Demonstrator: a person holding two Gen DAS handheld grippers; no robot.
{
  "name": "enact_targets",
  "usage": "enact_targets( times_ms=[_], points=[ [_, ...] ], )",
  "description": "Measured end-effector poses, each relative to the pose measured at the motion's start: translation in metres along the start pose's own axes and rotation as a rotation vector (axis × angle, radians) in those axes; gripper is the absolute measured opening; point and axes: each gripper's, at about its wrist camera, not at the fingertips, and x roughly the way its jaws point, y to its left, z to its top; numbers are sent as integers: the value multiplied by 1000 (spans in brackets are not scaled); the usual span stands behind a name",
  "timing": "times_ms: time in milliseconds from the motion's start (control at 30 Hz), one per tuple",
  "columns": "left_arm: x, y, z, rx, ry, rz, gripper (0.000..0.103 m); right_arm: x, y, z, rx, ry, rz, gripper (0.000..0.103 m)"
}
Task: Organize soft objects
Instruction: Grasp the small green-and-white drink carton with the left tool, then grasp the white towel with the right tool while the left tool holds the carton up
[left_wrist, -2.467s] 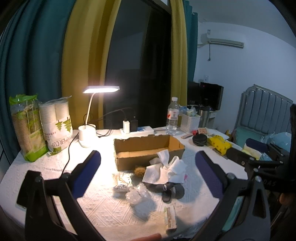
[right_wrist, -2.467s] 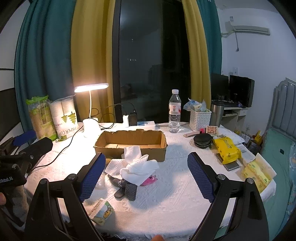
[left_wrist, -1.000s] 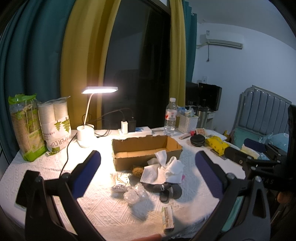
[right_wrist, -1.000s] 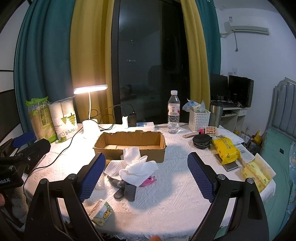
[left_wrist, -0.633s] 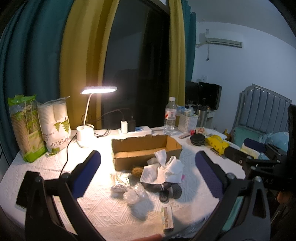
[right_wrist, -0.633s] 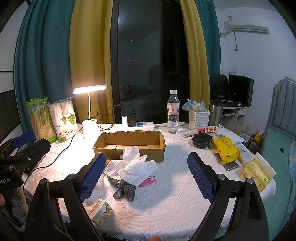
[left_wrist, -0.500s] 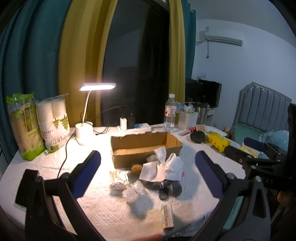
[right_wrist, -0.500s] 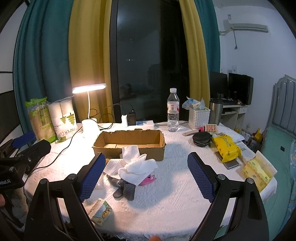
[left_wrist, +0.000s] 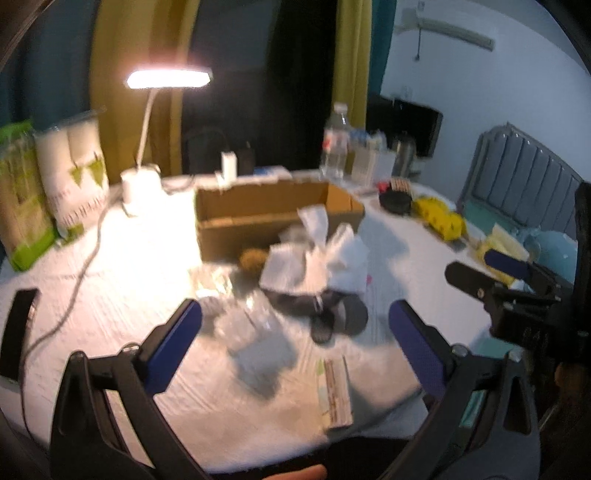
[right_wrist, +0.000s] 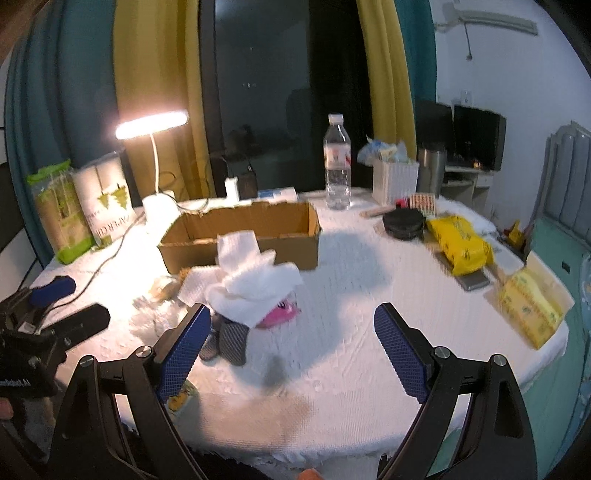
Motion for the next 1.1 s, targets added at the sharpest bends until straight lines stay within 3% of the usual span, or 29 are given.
enact_targets(
  times_ms=[167,200,333,400,533,600,767,1033,1100],
  points=[
    [36,-10,-25,34,125,-9,100,20,-11,-13,19,52,-3,92],
    [44,-11,-29,37,152,-11,93,23,-12,-15,24,61,-3,92],
    [66,-16,-41,53,226,-17,81,34,-21,-22,46,86,-2,92],
    [73,-17,-46,54,262,-23,63,38,-23,-23,51,95,-2,92],
    [80,-22,-54,74,310,-35,45,47,-29,-26,59,113,7,92],
    [81,-24,-52,85,309,-52,31,50,-30,-25,59,126,32,92],
    [81,-19,-45,61,312,-66,29,53,-22,-17,37,118,89,92],
    [65,-7,-14,46,183,-38,29,70,-3,1,-17,122,165,91],
    [62,-1,-8,35,164,-29,29,75,0,6,-27,118,186,87]
  ],
)
